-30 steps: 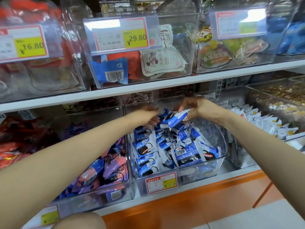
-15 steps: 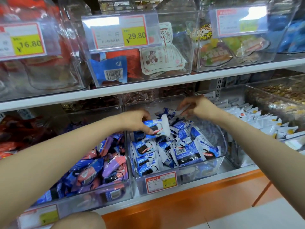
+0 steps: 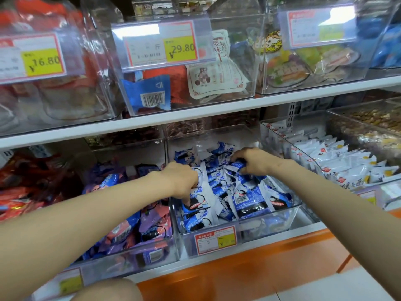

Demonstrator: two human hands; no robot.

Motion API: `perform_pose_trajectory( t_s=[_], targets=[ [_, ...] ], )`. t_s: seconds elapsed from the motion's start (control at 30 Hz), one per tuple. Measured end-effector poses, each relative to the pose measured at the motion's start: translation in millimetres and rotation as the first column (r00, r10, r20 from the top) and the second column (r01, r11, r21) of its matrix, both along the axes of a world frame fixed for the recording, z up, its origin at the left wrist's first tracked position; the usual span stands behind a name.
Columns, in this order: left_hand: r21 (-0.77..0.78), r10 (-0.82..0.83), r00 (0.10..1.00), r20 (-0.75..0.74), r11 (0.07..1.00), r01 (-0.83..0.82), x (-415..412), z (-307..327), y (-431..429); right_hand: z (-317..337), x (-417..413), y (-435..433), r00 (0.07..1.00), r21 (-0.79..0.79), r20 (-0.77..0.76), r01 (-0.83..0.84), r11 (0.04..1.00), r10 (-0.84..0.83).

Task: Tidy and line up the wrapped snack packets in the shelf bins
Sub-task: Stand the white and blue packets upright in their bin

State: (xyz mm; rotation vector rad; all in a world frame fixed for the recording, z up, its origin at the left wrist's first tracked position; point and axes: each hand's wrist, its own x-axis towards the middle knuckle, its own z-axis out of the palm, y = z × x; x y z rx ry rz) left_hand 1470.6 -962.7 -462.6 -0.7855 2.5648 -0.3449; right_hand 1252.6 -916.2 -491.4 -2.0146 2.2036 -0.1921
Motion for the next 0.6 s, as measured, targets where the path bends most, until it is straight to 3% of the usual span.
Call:
perform_pose_trajectory(
  t_s=[0.27,0.43,0.6],
  targets=[
    [0.008,0.052,0.995,0.089,0.999,-0.053,-7,10,6,-1,-2,-4,1.000,-0.006,0.002,0.002,1.000,-0.002],
    [-0.021,0.021,0.991,0.130,1.000,-0.018,-12,5,18,-1,-1,-3,1.000,-0.016,-0.006,-0.002,1.000,0.002],
    [0.047,-0.029,0.990,0.139,0.999,0.023,-4,3,18,0,-1,-3,1.000,-0.017,0.001,0.005,1.000,-0.005]
  ],
)
